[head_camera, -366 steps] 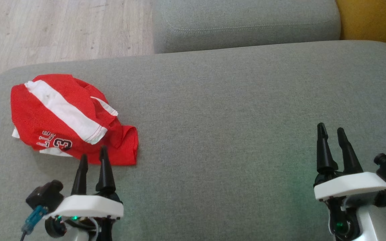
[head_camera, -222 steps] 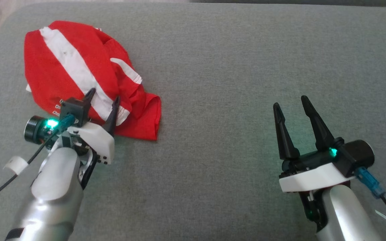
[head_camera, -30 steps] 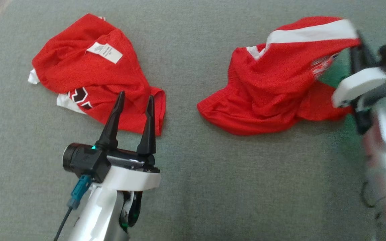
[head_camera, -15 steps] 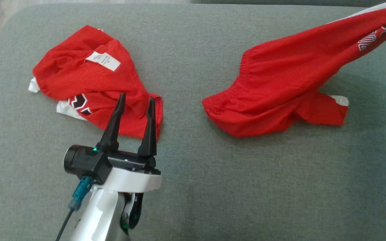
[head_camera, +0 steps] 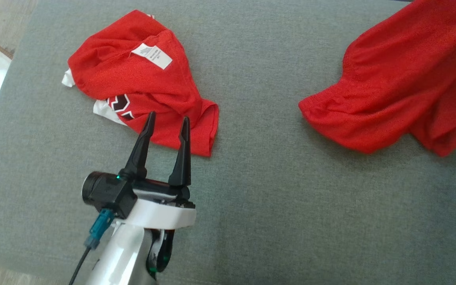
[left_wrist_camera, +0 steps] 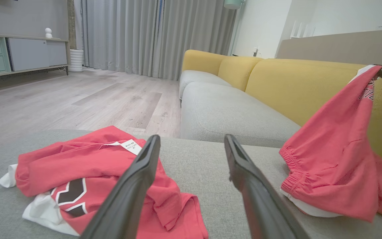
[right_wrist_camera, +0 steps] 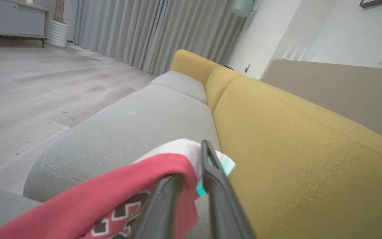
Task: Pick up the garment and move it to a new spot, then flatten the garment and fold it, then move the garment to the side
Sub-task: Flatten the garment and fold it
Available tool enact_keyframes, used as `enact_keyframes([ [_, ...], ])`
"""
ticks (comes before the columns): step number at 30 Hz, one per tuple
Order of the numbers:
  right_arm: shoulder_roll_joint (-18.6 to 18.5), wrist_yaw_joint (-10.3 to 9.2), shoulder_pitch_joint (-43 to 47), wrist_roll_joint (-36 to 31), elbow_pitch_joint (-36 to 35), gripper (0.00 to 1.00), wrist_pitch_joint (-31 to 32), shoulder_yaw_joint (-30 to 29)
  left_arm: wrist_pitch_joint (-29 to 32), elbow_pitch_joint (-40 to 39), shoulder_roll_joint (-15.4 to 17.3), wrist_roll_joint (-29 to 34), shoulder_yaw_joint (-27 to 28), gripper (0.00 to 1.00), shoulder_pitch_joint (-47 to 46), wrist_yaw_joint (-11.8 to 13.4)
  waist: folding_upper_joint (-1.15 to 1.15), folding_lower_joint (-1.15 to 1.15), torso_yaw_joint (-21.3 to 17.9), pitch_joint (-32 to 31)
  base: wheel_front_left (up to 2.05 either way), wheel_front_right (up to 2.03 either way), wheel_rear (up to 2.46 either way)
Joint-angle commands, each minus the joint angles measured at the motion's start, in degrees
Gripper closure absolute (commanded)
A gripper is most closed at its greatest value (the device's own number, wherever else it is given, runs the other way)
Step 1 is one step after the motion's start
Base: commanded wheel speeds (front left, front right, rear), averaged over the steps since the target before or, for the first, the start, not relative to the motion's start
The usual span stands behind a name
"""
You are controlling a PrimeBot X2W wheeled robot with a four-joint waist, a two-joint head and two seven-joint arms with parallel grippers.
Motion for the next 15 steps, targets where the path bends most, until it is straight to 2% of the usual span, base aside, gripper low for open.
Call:
enact_keyframes([
  [1,-0.95,-0.04,-2.16,-2.05,0.75,0.0,-0.8,-0.66,-0.24,-2.14,0.21,-0.34,1.04,0.0,-1.96,0.36,0.0,0.0,0.63,0.2,0.0,0.0,0.0],
  [8,1.69,-0.04,-0.94,-2.55,6.28,0.0,-2.27,-0.31,-0.24,-2.21,0.21,-0.4,1.74,0.0,-1.56,1.0,0.0,0.0,-0.79,-0.8,0.0,0.0,0.0],
  [15,5.13,-0.04,2.44,3.42,7.92,0.0,-6.55,2.93,-0.24,-2.52,0.21,0.6,3.38,0.0,-1.06,0.94,0.0,0.0,-4.74,-3.49,0.0,0.0,0.0],
])
